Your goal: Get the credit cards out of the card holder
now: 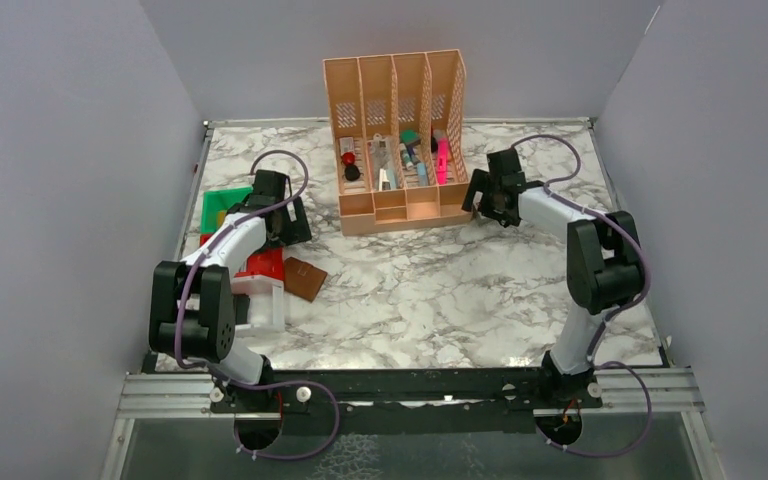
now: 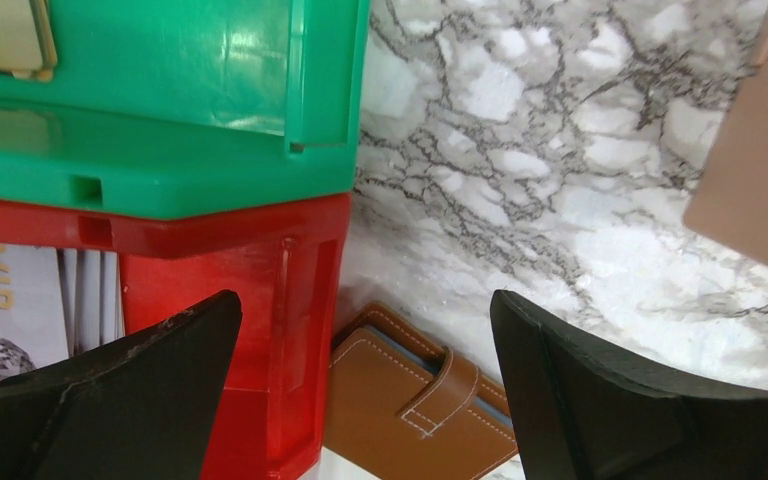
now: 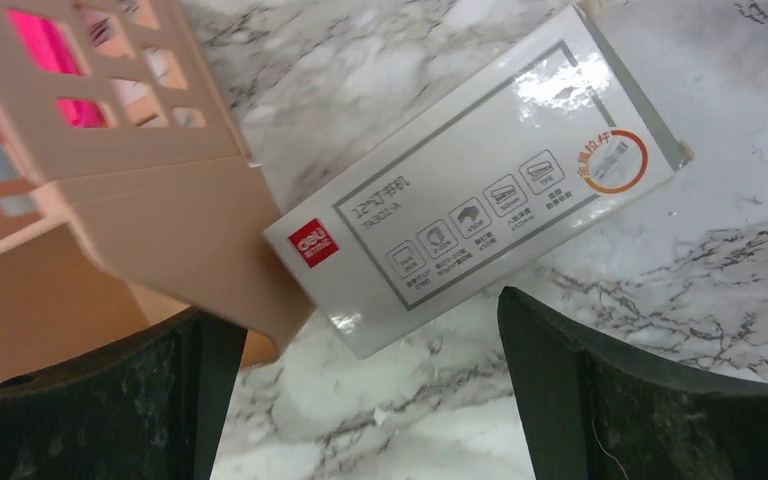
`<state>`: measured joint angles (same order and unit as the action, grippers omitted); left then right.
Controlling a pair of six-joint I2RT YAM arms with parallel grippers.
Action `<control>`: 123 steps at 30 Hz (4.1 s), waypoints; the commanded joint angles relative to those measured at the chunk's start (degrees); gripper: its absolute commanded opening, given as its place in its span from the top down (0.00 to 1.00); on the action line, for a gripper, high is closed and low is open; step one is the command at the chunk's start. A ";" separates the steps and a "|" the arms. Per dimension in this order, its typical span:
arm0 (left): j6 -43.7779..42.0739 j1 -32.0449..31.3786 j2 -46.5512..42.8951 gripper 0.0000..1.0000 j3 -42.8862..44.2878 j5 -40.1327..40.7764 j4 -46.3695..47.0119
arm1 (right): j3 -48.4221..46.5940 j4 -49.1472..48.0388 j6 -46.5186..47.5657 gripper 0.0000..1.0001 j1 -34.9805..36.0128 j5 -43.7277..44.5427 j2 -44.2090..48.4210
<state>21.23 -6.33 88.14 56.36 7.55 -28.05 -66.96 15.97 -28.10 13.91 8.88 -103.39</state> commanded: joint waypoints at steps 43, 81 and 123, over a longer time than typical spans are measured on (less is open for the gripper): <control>-0.36 0.35 -13.44 0.01 -4.44 -3.74 1.96 | -0.21 -15.38 -0.29 0.08 20.01 -21.20 -2.11; -3.66 0.85 8.21 0.01 18.88 1.97 -1.41 | 1.90 -3.96 3.71 0.04 23.12 -17.09 10.08; -4.07 -13.97 7.93 0.20 2.57 -11.72 1.39 | 13.67 0.63 4.39 0.00 23.09 -6.70 18.29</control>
<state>15.33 -17.74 99.72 62.33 -2.17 -27.14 -54.08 16.08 -23.88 37.36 0.23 -84.68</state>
